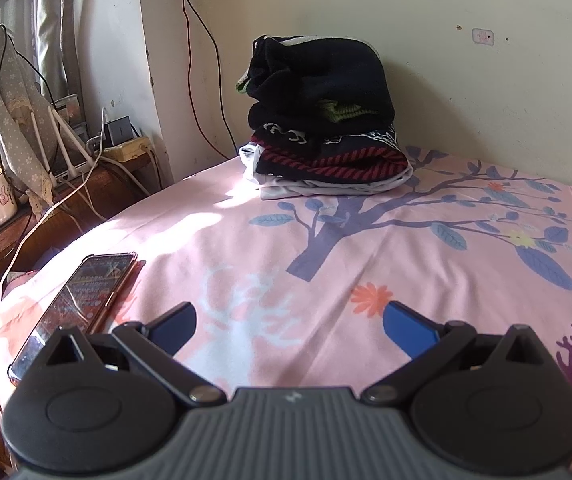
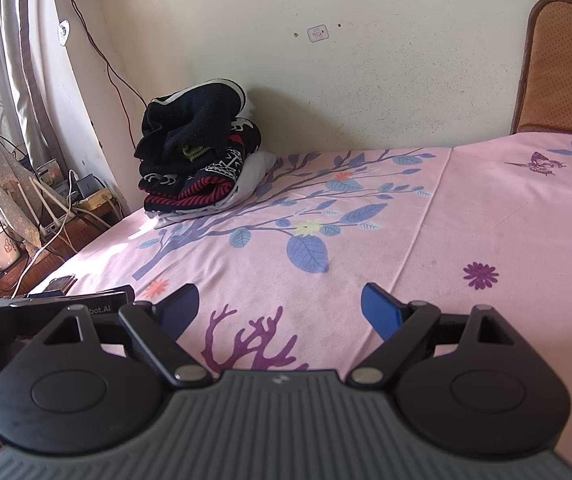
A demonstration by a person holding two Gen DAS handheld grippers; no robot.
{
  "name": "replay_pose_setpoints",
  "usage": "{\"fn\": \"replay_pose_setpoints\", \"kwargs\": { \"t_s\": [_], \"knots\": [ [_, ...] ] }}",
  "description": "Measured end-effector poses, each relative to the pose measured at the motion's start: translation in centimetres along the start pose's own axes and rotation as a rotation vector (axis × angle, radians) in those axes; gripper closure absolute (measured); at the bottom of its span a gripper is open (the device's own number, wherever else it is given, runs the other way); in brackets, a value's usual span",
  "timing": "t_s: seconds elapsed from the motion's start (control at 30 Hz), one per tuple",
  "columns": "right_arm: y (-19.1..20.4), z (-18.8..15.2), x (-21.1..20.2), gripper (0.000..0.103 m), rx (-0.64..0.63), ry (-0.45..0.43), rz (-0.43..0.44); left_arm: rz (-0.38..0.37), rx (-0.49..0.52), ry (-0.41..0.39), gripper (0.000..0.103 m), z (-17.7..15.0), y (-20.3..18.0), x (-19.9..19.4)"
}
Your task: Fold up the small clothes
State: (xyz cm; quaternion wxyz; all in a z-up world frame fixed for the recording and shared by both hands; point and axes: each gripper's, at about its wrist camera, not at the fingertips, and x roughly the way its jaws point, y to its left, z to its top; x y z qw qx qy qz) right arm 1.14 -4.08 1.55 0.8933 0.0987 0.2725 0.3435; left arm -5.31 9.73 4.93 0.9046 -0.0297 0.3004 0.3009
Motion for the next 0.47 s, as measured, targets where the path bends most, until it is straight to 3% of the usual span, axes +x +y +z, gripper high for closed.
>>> {"fn": "replay_pose_setpoints", "kwargs": {
  "t_s": [0.47],
  "knots": [
    [0.07,0.00,0.03,0.013,0.001,-0.001,-0.001,-0.021,0.021,0.011,0.000,-0.01,-0.21,0.23]
  ]
}}
